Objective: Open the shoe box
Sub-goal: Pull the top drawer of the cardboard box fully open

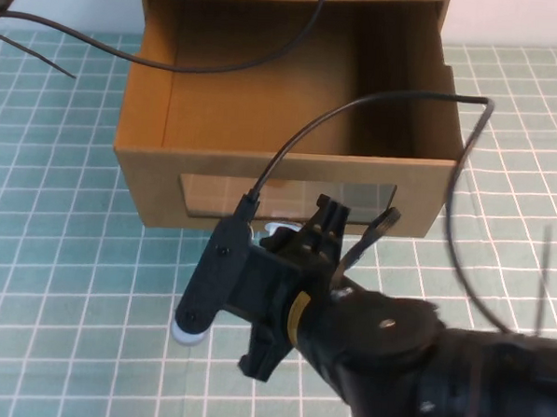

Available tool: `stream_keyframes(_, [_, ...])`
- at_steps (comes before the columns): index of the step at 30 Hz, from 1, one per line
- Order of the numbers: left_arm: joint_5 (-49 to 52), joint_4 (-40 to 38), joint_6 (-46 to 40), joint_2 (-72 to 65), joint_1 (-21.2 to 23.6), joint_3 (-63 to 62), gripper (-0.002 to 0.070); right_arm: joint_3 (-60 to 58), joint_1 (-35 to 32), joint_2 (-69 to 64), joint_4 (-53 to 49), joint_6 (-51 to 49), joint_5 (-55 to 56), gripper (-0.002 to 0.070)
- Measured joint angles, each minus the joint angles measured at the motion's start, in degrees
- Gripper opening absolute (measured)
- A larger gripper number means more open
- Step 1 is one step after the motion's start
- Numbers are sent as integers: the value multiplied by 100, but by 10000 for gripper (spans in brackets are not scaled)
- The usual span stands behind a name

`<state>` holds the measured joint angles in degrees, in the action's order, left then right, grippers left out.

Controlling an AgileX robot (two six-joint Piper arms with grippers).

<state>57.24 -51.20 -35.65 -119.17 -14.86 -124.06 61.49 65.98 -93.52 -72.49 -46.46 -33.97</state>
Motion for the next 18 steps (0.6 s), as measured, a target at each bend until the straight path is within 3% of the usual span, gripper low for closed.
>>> stream_keyframes(8, [343, 1126, 479, 794, 0, 71, -5, 0, 198, 1005, 484, 150, 438, 258])
stream_keyframes(11, [439, 1862, 964, 1343, 0, 79, -5, 0, 238, 1521, 506, 150, 766, 202])
stream_keyframes(15, [569, 2694, 1331, 2139, 0, 79, -5, 25, 275, 2241, 510, 140, 1114, 50])
stream_keyframes(18, [680, 3044, 1415, 2782, 0, 184, -5, 232, 275, 2662, 478, 140, 904, 6])
